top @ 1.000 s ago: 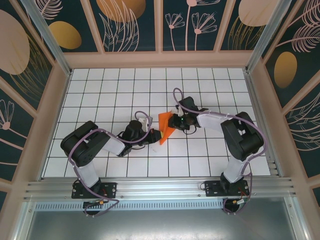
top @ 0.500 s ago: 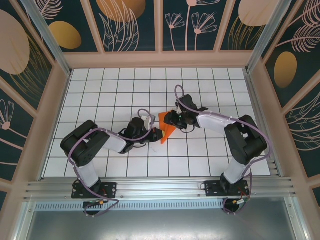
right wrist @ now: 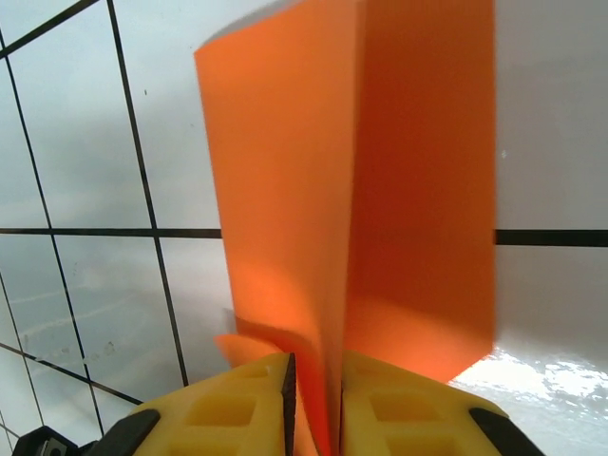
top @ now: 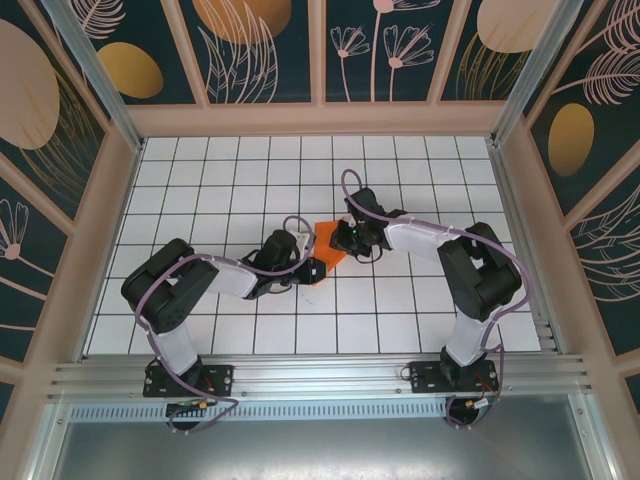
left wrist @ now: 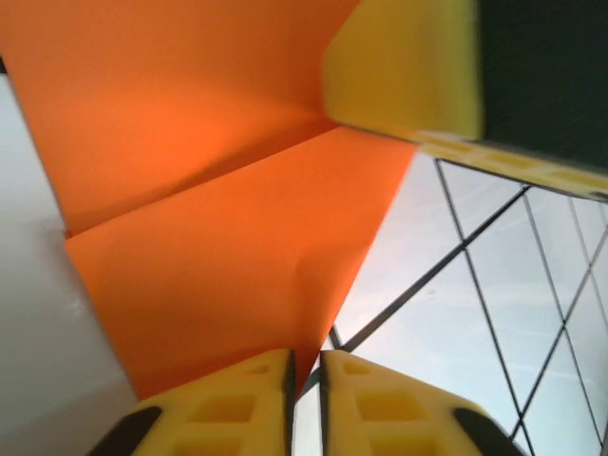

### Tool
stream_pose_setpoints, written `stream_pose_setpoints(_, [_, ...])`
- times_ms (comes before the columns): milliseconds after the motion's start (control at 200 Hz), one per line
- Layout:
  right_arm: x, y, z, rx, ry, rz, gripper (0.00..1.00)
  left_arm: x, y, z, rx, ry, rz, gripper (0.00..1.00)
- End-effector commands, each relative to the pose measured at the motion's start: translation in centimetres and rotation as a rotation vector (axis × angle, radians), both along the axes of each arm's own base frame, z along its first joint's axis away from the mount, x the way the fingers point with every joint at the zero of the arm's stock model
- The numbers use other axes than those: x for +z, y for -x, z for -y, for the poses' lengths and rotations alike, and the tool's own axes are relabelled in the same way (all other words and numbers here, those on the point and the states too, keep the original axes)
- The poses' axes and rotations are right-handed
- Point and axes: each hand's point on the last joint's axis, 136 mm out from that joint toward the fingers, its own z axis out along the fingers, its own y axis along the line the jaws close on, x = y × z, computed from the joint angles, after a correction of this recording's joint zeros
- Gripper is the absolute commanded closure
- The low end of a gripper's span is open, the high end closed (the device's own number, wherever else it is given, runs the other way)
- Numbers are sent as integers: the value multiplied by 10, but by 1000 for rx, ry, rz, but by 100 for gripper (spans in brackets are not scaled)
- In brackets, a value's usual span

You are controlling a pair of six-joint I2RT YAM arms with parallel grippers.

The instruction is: Fold a paper plane with a square sheet of paper (pick it up from the middle)

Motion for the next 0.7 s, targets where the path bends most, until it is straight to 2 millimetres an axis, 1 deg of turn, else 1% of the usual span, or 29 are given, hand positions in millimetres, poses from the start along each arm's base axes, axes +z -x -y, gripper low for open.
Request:
stream_pose_setpoints(0, [4, -2, -5, 5, 4, -2, 81, 4, -2, -2, -23, -81, 53, 73])
stream_pose_setpoints(170, [7, -2, -8, 14, -12, 4, 81, 3, -4, -1, -24, -160, 90, 63])
stream_pose_setpoints(295, [8, -3, -10, 19, -20, 5, 84, 11, -9, -3, -8, -187, 129, 57])
stream_pose_setpoints(335, [9, -4, -10, 22, -20, 7, 87, 8, -9, -6, 0, -206, 134, 56])
stream_pose_setpoints(345, [8, -4, -10, 22, -20, 6, 87, 17, -11, -6, 4, -195, 153, 56])
stream_pose_setpoints(360, [9, -4, -10, 21, -21, 7, 88, 22, -12, -6, 8, -194, 165, 55])
stream_pose_setpoints(455, [10, -5, -11, 27, -22, 8, 91, 35, -15, -13, 24, -216, 213, 52])
stream_pose_setpoints(535, [12, -5, -12, 32, -24, 12, 91, 42, -18, -17, 31, -235, 243, 46])
stream_pose_setpoints(595, [15, -6, -13, 36, -34, 14, 92, 40, -18, -18, 20, -256, 245, 45])
stream_pose_setpoints(696, [18, -7, -16, 41, -48, 17, 94, 30, -15, -16, -15, -287, 220, 46])
